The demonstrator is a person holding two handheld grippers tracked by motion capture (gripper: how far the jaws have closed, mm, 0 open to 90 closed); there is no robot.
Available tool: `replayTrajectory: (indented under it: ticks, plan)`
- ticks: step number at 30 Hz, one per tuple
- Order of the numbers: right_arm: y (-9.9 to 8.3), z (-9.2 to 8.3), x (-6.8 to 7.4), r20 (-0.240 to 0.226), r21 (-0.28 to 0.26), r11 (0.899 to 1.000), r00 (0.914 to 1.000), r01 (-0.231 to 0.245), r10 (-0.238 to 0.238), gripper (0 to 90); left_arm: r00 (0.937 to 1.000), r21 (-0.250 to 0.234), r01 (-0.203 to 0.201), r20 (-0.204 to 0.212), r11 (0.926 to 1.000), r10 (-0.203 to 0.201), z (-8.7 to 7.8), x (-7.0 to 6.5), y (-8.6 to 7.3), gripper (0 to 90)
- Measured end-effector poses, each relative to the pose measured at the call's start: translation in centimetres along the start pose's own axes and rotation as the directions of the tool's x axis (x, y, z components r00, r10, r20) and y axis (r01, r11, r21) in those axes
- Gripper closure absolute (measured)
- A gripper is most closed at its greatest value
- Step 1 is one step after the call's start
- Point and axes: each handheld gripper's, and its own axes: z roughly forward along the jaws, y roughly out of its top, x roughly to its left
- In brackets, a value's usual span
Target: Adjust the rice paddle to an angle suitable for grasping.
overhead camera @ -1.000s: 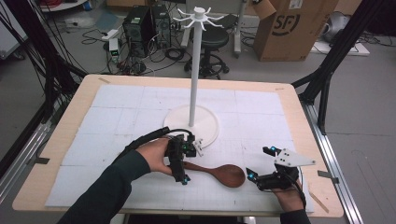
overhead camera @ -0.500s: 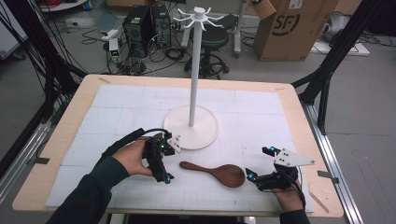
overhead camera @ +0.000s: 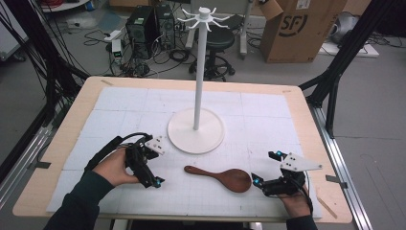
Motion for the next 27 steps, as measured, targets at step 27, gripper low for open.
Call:
replayTrajectory:
  ticks: [27]
  plan:
    - [0.7, 0.6, 0.5, -0.03, 0.012, 1.0, 0.9995, 0.005, -0.004, 0.6, 0.9938, -0.224, 0.096, -0.032, 0.9698, -0.106, -1.2, -0.8, -5.3, 1.6]
